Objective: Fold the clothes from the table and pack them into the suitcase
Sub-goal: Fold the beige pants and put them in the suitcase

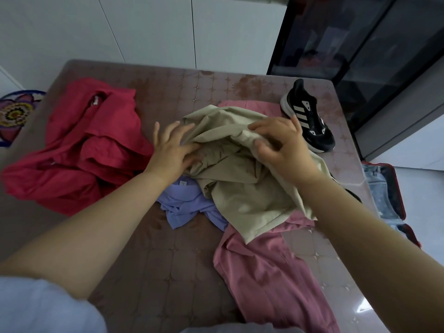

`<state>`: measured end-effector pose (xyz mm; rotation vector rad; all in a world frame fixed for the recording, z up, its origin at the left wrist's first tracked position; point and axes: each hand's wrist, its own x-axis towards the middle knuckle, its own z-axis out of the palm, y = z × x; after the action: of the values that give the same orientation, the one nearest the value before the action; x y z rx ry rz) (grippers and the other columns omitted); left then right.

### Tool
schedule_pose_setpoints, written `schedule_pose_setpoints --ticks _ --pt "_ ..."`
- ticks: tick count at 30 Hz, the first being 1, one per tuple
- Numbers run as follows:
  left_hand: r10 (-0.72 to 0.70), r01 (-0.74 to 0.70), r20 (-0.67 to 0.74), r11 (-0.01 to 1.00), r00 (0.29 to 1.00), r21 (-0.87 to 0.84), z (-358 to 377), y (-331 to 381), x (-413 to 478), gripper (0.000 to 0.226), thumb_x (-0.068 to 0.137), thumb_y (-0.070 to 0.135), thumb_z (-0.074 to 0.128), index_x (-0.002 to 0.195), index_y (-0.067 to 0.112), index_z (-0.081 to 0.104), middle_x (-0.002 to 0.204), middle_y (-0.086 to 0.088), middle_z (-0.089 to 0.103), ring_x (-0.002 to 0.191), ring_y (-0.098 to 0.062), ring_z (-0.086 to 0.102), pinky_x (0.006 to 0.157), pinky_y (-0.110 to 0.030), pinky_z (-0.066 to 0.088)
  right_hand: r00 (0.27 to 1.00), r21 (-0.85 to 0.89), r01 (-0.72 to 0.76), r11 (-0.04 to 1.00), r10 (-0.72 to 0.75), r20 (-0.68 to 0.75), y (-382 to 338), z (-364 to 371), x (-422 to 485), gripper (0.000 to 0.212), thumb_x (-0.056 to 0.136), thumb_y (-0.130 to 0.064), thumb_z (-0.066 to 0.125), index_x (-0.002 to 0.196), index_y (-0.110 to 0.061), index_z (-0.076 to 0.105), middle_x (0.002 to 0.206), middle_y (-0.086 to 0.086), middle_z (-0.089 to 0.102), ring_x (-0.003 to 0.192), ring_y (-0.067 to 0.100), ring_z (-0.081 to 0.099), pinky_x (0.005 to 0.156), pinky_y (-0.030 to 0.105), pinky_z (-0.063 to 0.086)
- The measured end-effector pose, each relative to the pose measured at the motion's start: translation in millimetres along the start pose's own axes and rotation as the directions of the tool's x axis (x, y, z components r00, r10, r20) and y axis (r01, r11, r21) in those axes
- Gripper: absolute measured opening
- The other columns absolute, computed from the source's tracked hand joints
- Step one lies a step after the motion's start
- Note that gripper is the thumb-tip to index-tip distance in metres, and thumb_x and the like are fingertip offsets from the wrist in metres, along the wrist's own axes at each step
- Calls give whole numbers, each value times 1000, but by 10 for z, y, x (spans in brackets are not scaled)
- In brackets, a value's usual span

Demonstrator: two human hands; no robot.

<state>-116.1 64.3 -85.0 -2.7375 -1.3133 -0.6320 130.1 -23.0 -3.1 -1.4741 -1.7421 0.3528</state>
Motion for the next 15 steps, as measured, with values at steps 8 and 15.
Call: schedule_pose_setpoints --ticks 8,15 --pt "-49 48 -46 999 998 -25 -126 99 18 60 68 53 66 114 14 65 136 -22 45 126 -29 21 103 -69 6 931 531 -207 822 332 -150 -441 -624 115 24 99 -12 40 82 -20 55 74 -12 56 72 3 53 69 21 47" --pt "-114 117 36 990 993 -74 -147 131 51 59 67 41 80 121 22 64 146 -17 34 133 -33 15 109 -58 -3 925 256 -312 915 354 -138 -269 -536 141 23 98 -16 43 79 -27 52 70 -11 50 62 -2 46 61 17 40"
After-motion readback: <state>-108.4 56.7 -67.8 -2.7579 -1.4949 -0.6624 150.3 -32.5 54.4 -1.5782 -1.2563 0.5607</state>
